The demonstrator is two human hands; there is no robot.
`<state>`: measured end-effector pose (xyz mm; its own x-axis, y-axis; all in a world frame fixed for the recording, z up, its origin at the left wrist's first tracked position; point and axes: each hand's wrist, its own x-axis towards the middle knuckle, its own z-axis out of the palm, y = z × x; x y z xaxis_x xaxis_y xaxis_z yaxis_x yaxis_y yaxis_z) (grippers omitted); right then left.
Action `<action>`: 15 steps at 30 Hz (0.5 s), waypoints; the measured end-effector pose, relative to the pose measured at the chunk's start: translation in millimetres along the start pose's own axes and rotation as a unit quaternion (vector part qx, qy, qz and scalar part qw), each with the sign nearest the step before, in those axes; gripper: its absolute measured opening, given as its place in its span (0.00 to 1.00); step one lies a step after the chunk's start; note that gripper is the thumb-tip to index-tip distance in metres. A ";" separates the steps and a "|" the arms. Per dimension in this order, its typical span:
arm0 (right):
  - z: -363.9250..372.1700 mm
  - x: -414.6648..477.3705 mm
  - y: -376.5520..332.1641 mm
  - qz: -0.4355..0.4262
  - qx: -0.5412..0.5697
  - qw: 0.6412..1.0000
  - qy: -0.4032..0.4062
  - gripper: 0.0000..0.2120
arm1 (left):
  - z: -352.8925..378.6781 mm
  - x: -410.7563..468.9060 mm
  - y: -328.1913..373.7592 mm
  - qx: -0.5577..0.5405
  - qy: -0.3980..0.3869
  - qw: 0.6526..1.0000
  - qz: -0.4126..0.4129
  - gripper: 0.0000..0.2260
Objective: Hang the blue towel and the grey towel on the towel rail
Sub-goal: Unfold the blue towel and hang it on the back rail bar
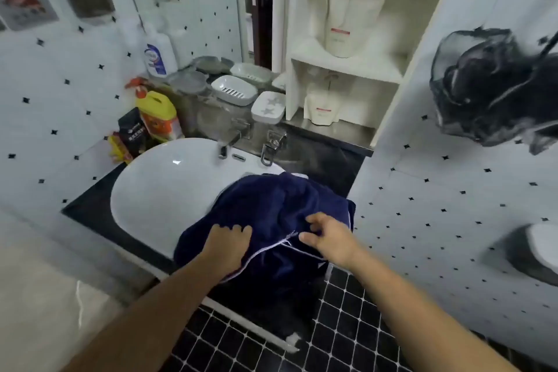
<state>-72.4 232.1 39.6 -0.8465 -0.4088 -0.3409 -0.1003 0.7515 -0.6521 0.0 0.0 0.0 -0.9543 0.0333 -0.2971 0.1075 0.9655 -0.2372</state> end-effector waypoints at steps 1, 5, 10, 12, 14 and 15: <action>4.2 9.8 -1.1 -0.007 -0.013 1.000 -0.001 0.27 | -1.9 9.7 -5.9 -0.024 0.007 1.000 -0.001 0.14; 7.3 33.1 -14.6 -0.039 -0.089 0.995 0.006 0.24 | -13.5 41.4 -40.2 -0.195 -0.045 0.979 0.041 0.13; 32.0 34.9 -31.0 -0.108 -0.189 0.976 -0.027 0.22 | 22.4 26.7 -19.6 -0.028 -0.122 0.989 0.073 0.48; 39.0 33.2 -28.8 -0.122 -0.175 0.976 -0.034 0.21 | 33.4 27.3 -14.0 -0.006 -0.054 0.996 0.064 0.33; 30.8 32.2 -22.4 -0.123 -0.165 0.978 -0.020 0.21 | 20.8 35.5 -25.4 -0.096 -0.014 0.994 0.053 0.16; 24.3 30.3 -19.3 -0.119 -0.159 0.980 -0.012 0.21 | 8.8 39.6 -33.6 -0.184 -0.007 0.982 0.037 0.13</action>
<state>-83.4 192.6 25.4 -0.7677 -0.6010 -0.2224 -0.4542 0.7551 -0.4728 -38.9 -33.4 -11.9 -0.9431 0.1065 -0.3151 0.0665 0.9886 0.1350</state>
